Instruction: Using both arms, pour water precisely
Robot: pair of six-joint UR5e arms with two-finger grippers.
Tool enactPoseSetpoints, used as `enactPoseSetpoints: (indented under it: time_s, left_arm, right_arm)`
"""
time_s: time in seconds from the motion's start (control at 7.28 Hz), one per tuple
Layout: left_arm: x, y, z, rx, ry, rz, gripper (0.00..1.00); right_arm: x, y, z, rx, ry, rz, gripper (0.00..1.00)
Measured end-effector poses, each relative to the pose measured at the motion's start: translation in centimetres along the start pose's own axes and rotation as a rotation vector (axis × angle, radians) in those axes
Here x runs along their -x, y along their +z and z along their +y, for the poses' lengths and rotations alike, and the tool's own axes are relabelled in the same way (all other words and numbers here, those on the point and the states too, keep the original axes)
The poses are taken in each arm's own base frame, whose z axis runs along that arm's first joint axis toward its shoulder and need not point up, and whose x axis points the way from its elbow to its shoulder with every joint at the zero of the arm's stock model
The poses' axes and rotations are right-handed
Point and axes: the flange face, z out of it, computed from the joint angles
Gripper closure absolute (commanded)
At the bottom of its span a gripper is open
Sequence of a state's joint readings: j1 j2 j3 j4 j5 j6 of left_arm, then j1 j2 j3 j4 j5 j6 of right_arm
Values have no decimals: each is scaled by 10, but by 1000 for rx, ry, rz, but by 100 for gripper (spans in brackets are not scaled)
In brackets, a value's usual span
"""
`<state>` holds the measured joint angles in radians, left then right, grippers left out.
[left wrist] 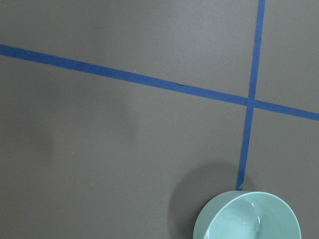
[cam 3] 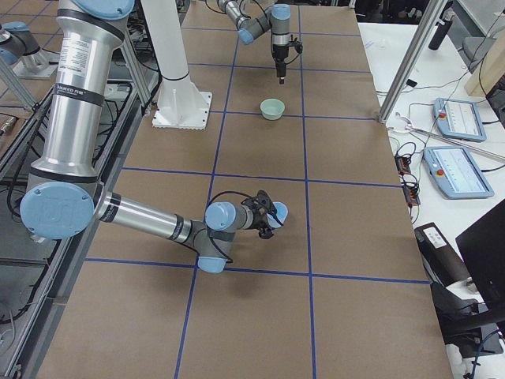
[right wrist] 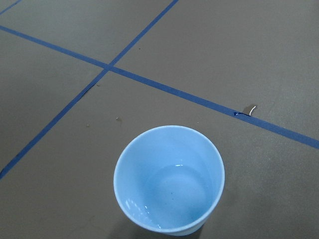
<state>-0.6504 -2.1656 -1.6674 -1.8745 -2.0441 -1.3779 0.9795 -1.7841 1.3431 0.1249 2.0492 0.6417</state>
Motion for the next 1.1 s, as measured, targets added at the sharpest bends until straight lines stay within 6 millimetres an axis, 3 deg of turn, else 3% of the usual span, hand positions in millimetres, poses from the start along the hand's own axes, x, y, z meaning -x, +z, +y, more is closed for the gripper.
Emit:
enactPoseSetpoints:
  time_s: [1.1]
  left_arm:
    - [4, 2, 0, -2, -2, -7, 0]
  right_arm:
    - [7, 23, -11, -56, -12, 50, 1]
